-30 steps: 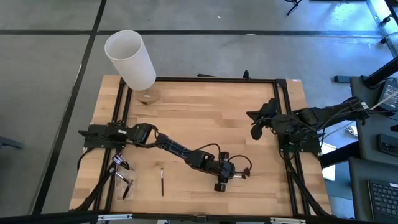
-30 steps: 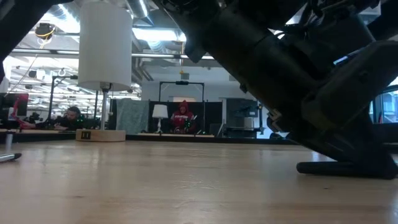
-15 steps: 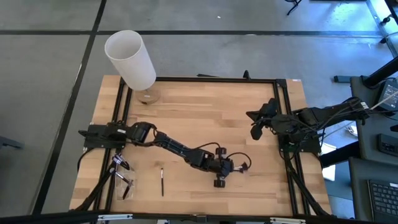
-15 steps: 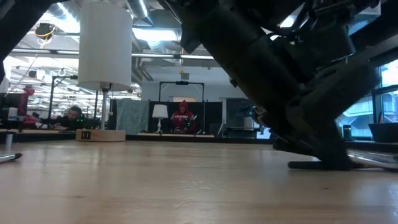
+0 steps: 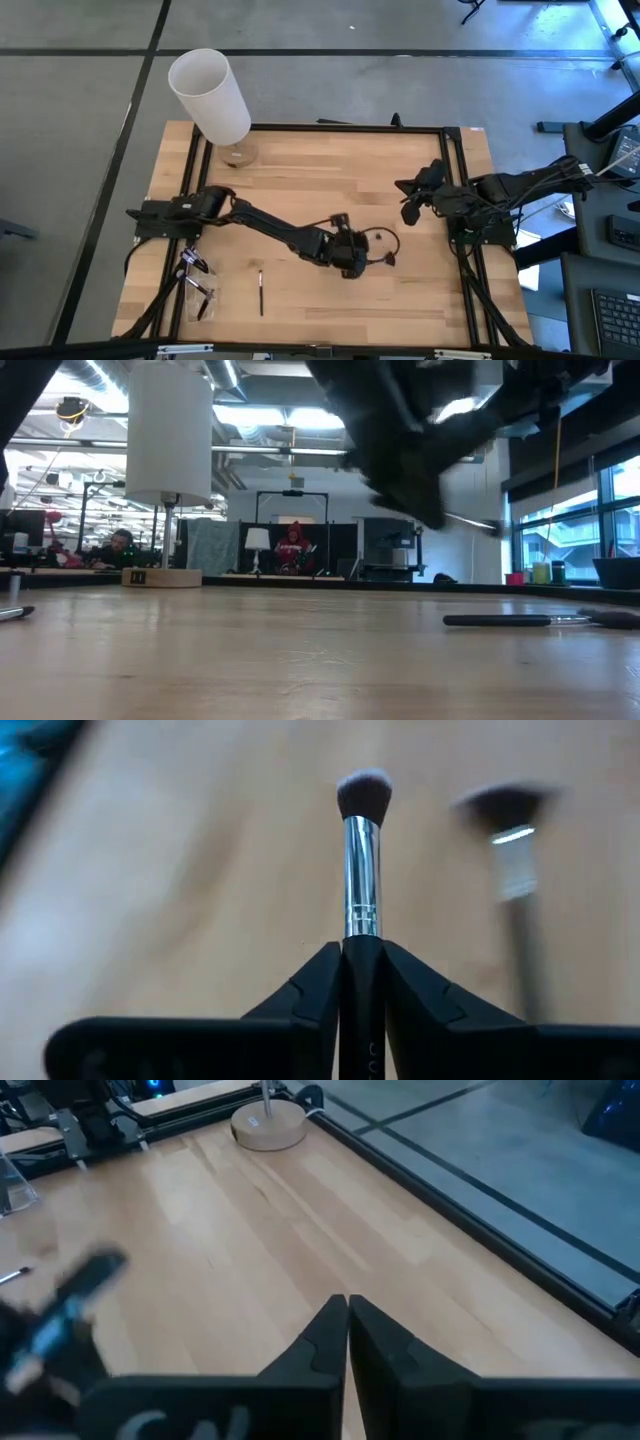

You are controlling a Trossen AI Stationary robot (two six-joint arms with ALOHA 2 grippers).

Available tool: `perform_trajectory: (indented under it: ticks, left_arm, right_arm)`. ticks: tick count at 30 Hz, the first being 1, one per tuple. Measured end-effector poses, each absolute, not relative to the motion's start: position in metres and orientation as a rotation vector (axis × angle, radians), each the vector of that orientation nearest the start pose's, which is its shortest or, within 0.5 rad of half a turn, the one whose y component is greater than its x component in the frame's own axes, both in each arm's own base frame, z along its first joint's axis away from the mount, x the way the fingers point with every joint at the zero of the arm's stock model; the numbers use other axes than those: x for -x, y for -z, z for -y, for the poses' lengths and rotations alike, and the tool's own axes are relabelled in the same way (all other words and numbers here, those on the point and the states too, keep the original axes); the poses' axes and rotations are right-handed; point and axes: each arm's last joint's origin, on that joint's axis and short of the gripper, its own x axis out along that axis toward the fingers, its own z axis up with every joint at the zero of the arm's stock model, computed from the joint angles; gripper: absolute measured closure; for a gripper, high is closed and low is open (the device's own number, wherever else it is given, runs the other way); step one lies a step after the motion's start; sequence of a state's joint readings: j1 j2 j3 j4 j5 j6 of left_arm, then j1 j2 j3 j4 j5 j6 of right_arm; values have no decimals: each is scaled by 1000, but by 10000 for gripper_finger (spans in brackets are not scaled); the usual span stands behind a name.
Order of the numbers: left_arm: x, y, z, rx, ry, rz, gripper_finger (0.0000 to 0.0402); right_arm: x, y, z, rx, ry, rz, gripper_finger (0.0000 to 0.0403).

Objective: Put items in baskets/containers
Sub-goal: Put the blush brush into the transparent organizer

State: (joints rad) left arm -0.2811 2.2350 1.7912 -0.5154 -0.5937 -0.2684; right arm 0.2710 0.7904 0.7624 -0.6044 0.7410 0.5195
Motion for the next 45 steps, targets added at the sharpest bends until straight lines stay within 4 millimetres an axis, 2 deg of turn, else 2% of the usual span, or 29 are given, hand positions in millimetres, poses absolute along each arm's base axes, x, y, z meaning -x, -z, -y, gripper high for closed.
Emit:
perform_trajectory:
  ticks: [5,8,13,16,19,24,31,37,45]
  left_arm:
    - [-432,-219,119,-156,-666,-826,338]
    - [-405,-244,127,-149,-821,-742,336]
    - [-359,-274,147,-94,-969,-570,340]
    - [-335,-283,163,-50,-985,-498,341]
    - [-320,-284,178,-30,-972,-464,340]
    - [-305,-285,198,-27,-923,-450,340]
    - [-295,-285,211,-62,-879,-431,342]
    - [-287,-285,220,-86,-847,-440,342]
    - [-281,-286,228,-70,-824,-424,342]
  right_arm:
    - [-164,-286,-25,-234,592,-408,386]
    - [-178,-272,-29,-224,537,-332,381]
    - [-196,-260,-26,-290,227,-87,343]
    - [-203,-256,-23,-348,-12,73,310]
    - [-213,-250,-21,-387,-86,127,278]
    - [-248,-239,-24,-420,-82,99,225]
    - [-315,-246,-36,-436,-257,88,166]
    - [-352,-245,-44,-436,-291,77,167]
    - [-365,-238,-54,-418,-358,97,201]
